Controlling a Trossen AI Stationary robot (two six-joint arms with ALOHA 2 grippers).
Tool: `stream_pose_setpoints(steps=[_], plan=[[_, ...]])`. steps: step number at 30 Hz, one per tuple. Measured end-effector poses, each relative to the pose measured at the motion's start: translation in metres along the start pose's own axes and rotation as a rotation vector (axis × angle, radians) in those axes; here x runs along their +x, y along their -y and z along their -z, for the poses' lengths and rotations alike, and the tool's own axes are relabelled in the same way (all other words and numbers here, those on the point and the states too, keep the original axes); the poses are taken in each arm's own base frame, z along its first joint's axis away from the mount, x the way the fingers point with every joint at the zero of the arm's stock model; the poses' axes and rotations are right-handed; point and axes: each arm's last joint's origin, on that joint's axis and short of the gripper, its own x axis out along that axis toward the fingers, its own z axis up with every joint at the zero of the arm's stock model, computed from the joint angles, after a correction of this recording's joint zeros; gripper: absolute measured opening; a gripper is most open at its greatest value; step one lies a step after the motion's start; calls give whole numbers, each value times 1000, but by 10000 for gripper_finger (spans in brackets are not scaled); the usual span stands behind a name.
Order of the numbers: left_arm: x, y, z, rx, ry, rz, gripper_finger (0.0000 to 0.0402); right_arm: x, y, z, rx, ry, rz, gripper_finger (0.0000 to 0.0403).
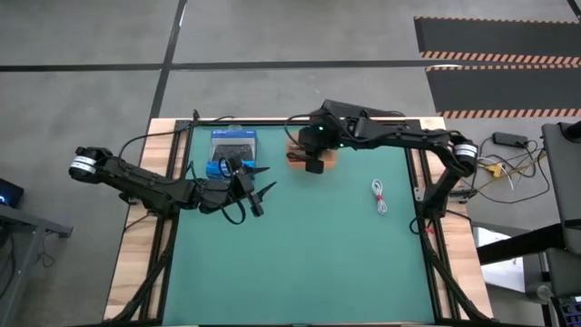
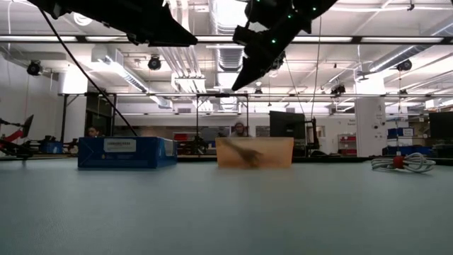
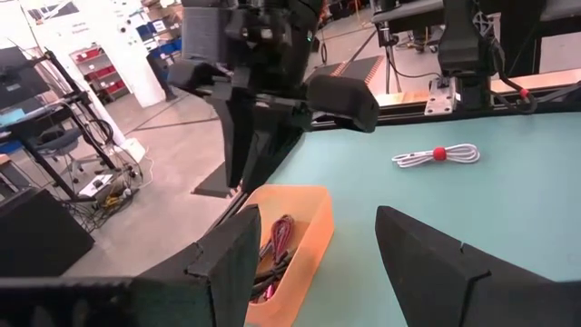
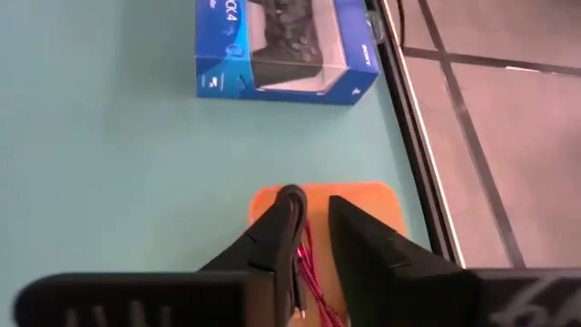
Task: Pick and place USB-C Cables
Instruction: Put the black charger cable into the orange bin
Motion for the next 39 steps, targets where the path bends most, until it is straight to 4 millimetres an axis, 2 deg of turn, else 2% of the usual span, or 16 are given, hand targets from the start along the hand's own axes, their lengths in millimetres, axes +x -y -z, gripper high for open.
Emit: stream_pose_setpoints(steps=[5, 10, 15, 21, 30, 36, 39], plan=[[0, 0, 0, -1, 2, 0, 203, 12, 4, 21, 23, 71, 47, 17], [0, 0, 0, -2, 2, 0, 203, 41, 4, 38, 77, 72, 46, 9], [0, 0, -1, 5, 4, -1, 203, 64, 7, 28, 137, 102, -42, 9], [0, 0, 0, 8, 2, 0, 203, 87, 14, 24, 140, 7, -62, 9], [0, 0, 0, 12, -2, 0, 203, 96, 19, 31, 146, -49, -68, 8], [0, 0, 0, 9, -2, 0, 203, 109, 16, 43, 136, -103, -87, 9], [0, 0, 0, 8, -1, 0, 203, 109, 16, 42, 144, -97, -85, 8]])
